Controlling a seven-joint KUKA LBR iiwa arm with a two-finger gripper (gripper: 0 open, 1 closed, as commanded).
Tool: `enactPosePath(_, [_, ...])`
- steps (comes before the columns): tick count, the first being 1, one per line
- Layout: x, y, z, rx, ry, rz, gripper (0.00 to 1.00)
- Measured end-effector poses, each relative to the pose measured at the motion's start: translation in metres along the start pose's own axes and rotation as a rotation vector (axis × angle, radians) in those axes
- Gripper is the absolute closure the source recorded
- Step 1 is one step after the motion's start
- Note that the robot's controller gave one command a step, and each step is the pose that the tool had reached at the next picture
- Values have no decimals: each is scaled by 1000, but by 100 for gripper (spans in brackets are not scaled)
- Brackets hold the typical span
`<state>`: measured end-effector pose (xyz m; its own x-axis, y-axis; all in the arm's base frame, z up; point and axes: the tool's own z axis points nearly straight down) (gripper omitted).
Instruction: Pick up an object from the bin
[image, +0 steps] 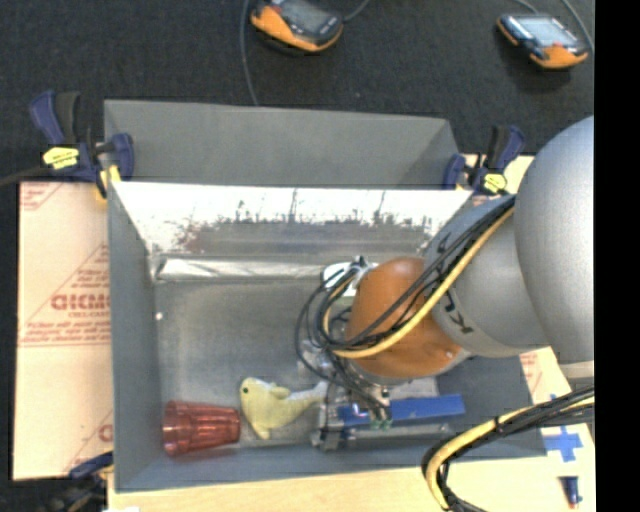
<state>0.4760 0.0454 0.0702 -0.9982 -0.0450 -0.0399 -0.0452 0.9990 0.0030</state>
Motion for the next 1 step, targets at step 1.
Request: enactPosePath(1, [-8,79,1,-9,-5,-62,100])
